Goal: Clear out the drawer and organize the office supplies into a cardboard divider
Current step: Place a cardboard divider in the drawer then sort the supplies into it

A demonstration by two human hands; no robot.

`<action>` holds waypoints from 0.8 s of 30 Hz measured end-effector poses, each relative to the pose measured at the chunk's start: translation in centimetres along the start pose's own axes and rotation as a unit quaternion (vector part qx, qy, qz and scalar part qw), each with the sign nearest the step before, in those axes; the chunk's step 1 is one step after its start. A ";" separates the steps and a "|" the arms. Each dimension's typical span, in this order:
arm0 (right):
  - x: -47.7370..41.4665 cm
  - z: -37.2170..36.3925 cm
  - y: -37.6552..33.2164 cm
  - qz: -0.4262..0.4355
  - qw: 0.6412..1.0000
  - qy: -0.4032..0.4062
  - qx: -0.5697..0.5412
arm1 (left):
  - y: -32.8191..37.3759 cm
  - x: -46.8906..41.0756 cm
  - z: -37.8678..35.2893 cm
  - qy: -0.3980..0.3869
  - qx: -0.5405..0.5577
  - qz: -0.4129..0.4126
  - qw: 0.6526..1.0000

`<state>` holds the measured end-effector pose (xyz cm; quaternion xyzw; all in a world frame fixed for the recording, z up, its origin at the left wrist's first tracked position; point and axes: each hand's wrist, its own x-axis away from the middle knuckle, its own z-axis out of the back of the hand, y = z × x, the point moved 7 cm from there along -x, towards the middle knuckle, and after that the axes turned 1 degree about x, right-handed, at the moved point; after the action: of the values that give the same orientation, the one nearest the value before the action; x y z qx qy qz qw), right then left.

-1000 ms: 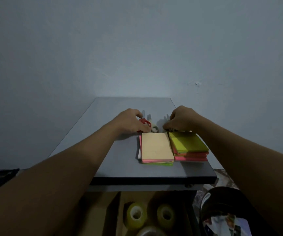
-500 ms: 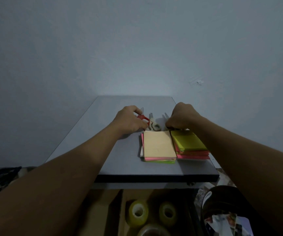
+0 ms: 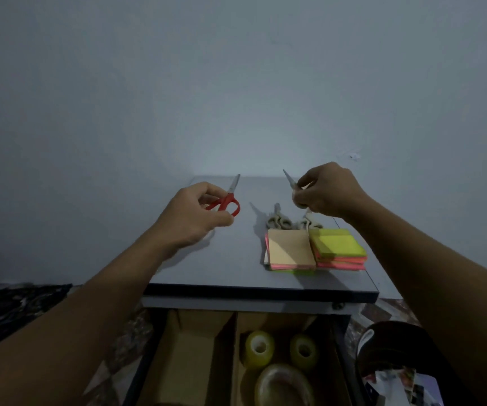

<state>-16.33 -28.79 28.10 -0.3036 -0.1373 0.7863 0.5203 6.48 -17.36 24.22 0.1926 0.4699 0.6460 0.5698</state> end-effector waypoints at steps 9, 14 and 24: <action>9.7 -0.7 -2.7 -0.004 0.994 -0.035 -0.101 | -0.4 12.5 4.7 -0.007 -0.044 -0.003 0.999; 13.3 -1.5 -3.1 -0.008 0.993 -0.035 -0.115 | -3.0 18.3 4.4 -0.048 -0.007 0.025 0.999; 16.9 -2.4 -3.5 0.008 0.992 -0.053 -0.111 | -7.2 23.3 2.0 -0.112 -0.019 0.087 0.990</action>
<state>-16.92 -12.30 22.40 -0.3188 -0.2483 0.7853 0.4690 5.59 4.08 12.52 0.2928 0.3723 0.6762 0.5643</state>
